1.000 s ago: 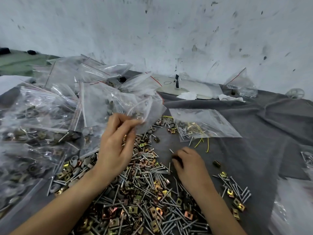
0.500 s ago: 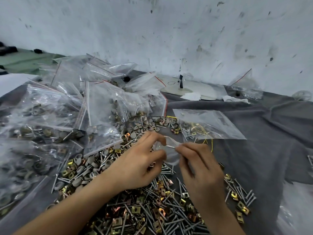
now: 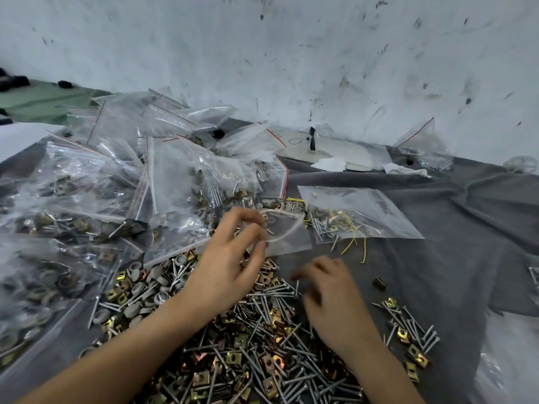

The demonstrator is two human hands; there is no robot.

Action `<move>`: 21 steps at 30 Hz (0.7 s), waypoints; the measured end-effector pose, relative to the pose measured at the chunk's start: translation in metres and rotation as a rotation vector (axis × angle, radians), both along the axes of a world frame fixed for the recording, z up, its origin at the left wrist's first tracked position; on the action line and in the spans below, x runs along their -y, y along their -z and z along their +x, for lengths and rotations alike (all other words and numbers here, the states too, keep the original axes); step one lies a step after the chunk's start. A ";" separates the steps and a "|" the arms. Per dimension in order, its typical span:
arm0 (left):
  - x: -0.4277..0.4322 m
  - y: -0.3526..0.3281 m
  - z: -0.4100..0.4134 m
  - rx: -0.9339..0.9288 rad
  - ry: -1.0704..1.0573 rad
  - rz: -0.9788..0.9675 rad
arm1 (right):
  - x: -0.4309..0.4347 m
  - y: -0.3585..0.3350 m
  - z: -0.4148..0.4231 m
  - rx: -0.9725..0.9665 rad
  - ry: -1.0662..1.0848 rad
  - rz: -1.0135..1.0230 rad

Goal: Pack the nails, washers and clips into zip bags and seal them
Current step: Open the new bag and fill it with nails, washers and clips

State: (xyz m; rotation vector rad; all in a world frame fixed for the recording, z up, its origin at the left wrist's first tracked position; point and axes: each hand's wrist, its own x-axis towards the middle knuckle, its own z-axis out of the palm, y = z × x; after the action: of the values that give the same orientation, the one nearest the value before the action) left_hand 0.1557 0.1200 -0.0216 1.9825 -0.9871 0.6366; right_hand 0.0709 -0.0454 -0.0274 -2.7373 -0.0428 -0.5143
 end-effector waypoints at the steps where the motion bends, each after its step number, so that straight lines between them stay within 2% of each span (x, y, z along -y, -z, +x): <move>1: 0.000 0.000 0.001 -0.006 -0.016 -0.041 | 0.001 0.005 0.002 -0.089 -0.044 -0.016; 3: 0.000 -0.001 0.002 -0.012 -0.034 -0.103 | 0.001 0.011 0.005 -0.166 -0.063 0.003; 7: 0.000 -0.003 0.002 -0.025 -0.063 -0.168 | 0.003 0.011 0.006 -0.122 0.021 0.034; 9: 0.000 -0.003 0.002 -0.033 -0.069 -0.180 | 0.004 0.012 0.005 -0.093 0.018 -0.002; 11: 0.000 -0.002 0.001 -0.037 -0.070 -0.178 | 0.003 0.012 0.003 -0.024 -0.003 0.050; 14: 0.000 -0.004 0.000 -0.020 -0.033 -0.117 | -0.002 0.003 -0.002 0.220 0.011 0.227; 18: 0.000 -0.005 -0.004 0.117 0.113 0.144 | -0.011 -0.009 -0.011 0.768 -0.004 0.204; 21: 0.001 -0.005 -0.008 0.171 0.194 0.267 | -0.016 -0.015 -0.018 0.938 -0.057 0.275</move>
State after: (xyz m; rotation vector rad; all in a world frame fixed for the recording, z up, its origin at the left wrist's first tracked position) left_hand 0.1473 0.1192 -0.0164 2.0506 -1.4127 0.5975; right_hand 0.0533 -0.0293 -0.0128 -2.0029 -0.2558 -1.5885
